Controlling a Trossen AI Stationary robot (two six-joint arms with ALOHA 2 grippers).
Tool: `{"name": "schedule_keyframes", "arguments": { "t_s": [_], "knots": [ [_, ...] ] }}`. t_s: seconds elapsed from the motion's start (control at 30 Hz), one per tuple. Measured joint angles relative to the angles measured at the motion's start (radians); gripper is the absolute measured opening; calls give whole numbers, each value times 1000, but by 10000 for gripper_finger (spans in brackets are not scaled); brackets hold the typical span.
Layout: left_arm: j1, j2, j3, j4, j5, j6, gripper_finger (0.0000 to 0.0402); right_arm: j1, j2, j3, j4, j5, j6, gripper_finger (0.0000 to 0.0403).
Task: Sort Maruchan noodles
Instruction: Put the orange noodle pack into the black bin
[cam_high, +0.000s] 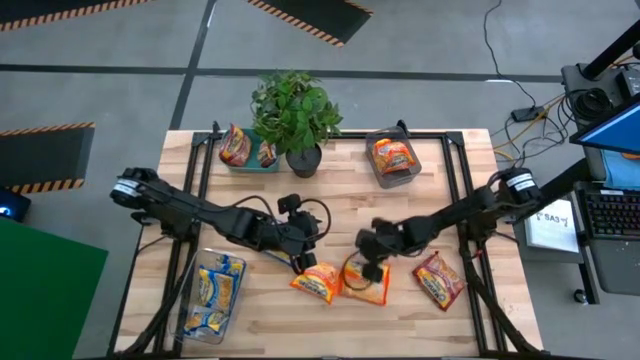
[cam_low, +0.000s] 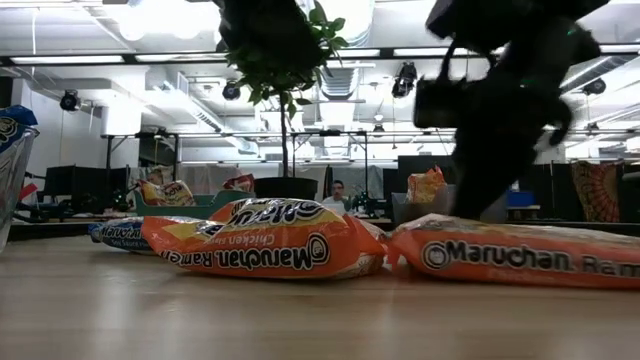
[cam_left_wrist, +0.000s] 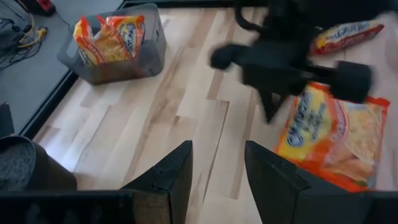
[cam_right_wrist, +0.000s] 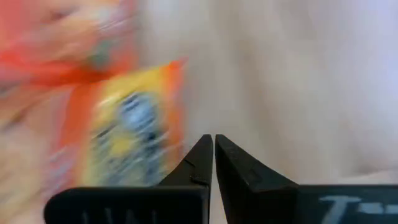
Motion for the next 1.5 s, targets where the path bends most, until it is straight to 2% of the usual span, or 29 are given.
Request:
{"name": "schedule_keyframes", "arguments": {
  "t_s": [0.07,0.17,0.33,0.5,0.67,0.87,1.07,1.17,1.43,1.5],
  "knots": [
    [0,6,-1,2,0,9,128,-36,-22,-1,-62,44,-9,9],
    [0,14,-8,5,9,23,128,-79,-79,0,-131,43,-11,9],
    [1,34,-24,25,31,45,128,-98,-189,0,-158,-158,-57,9],
    [2,32,-23,45,27,98,128,-52,-198,-3,-117,-319,-58,9],
    [2,28,-18,45,27,108,128,28,-121,-8,-13,-344,-70,9],
    [2,25,-18,57,27,166,128,59,13,-8,59,-312,-57,9],
    [2,25,-16,56,47,210,129,12,91,-3,89,-274,-42,9],
    [2,26,-16,56,78,216,129,-17,84,-3,82,-225,-68,9],
    [2,26,-16,63,111,235,129,-121,-25,-11,47,5,-255,9],
    [2,26,-17,67,111,243,129,-149,-69,-11,48,12,-270,9]
  ]
}}
